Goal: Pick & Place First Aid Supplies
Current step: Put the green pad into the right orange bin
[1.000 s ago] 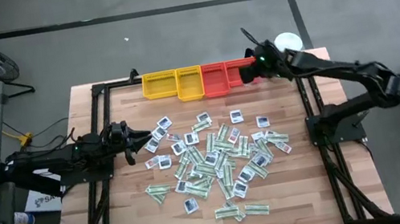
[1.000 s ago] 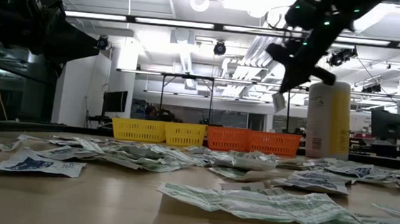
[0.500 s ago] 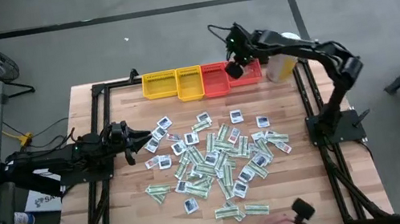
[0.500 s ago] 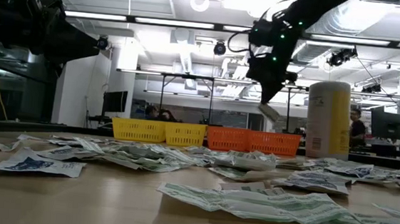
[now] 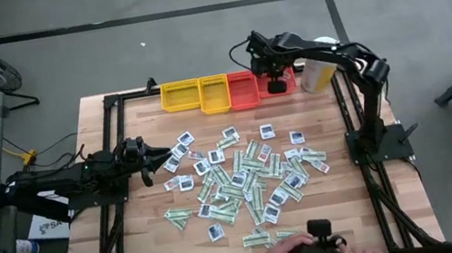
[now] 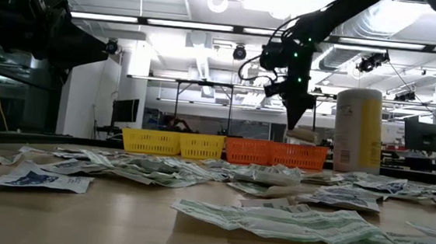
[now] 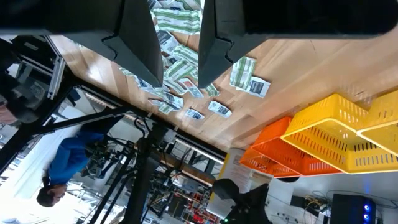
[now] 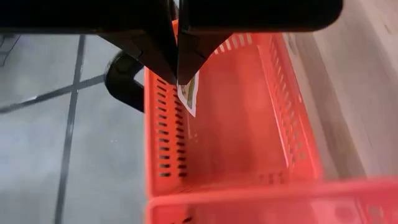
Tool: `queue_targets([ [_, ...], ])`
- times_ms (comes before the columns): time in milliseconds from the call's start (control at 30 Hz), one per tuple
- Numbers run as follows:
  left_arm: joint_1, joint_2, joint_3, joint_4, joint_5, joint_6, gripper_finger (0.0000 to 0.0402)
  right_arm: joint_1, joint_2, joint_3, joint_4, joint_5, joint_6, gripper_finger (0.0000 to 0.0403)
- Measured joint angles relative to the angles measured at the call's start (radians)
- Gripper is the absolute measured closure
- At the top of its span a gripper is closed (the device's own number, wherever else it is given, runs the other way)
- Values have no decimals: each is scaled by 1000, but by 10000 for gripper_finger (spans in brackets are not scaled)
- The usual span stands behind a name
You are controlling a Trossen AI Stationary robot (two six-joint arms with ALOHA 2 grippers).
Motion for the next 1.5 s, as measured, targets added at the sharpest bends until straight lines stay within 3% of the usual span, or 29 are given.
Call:
queue_targets([
  [367, 0, 0, 0, 0, 0, 0, 300, 0, 29, 0, -2, -3, -99, 388],
  [667, 0, 0, 0, 0, 0, 0, 300, 0, 29, 0, 13, -28, -75, 320],
  [900, 0, 0, 0, 0, 0, 0, 300, 17, -15, -1, -4, -50, 212, 263],
  [1167, 0, 0, 0, 0, 0, 0, 300, 57, -101, -19, -117, -161, 709, 253],
  [1500, 0, 0, 0, 0, 0, 0, 300, 146, -394, -367, 26, -236, 1027, 253],
])
